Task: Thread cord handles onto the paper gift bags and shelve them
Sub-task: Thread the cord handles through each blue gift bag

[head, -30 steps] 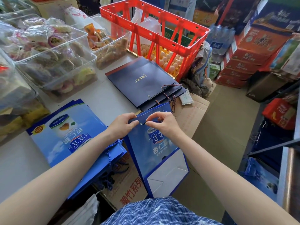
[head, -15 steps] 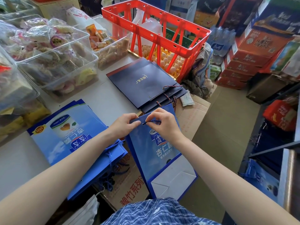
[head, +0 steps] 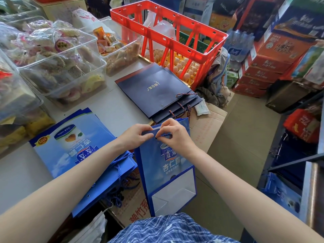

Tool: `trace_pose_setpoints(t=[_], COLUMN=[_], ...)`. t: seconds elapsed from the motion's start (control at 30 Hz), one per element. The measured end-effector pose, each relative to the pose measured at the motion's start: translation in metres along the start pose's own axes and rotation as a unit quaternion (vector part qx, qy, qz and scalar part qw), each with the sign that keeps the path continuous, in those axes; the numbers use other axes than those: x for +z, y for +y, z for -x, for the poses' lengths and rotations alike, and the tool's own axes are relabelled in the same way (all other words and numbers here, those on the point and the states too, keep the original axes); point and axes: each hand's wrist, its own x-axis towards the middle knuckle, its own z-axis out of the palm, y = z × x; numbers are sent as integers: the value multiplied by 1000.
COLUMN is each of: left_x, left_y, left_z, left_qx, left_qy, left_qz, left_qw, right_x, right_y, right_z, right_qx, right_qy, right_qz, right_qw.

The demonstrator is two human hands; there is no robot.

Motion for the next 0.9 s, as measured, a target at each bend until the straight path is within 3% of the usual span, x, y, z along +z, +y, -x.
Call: trace_pose_setpoints(t=[0.17,0.33,0.53,0.77,0.9], left_x=[0,1,14,43,69], left_y=[3,-2,0,26,44], left_z=[0,0,-7,-26,-23], left_qx=[10,6,29,119,192], left_qy=[-16,-56,-97,-186,-135], left_qz=[10,10,-27,-150,-200], left_qw=[1000,998,994,964,951], right_x=[-3,-14,-16,-32,-43], right_y=[4,2,8,23,25], right_z=[-3,-4,9,50,81], right_qx=[22,60,86,206,238], right_qy=[13,-77,-115,-40,19], right_qz=[65,75,82,32,-15], right_qw=[998,992,986,977,971])
